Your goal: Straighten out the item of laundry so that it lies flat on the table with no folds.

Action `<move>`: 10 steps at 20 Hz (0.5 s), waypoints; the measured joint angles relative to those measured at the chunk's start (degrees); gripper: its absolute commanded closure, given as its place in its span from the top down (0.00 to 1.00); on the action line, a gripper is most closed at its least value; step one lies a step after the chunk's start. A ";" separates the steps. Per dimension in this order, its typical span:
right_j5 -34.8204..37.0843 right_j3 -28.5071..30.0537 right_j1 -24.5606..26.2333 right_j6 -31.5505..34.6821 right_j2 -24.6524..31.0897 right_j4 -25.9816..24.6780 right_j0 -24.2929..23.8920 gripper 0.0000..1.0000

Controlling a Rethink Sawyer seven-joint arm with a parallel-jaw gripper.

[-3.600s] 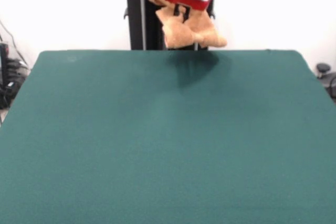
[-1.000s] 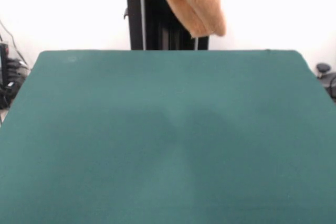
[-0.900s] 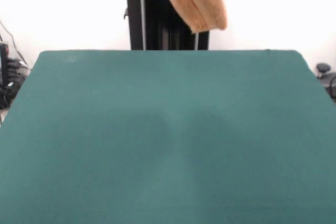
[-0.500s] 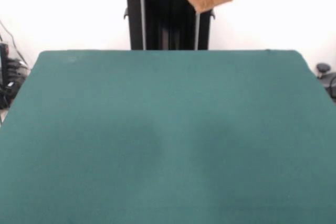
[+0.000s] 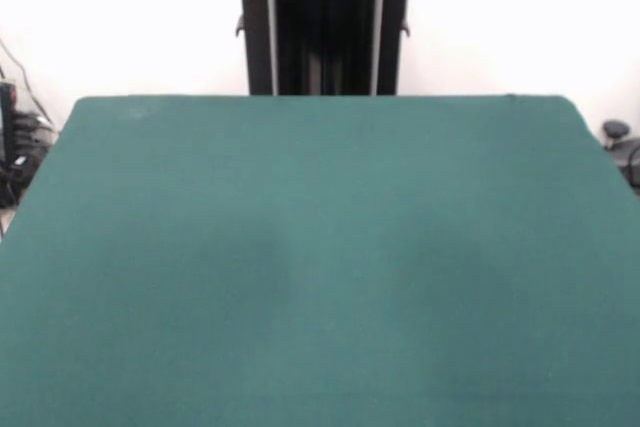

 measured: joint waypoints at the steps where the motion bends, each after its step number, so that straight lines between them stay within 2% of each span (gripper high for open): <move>1: 1.24 -0.69 -0.58 0.00 -0.01 0.00 0.00 0.00; 10: 6.76 -5.86 -1.26 0.00 -0.01 0.00 0.17 0.00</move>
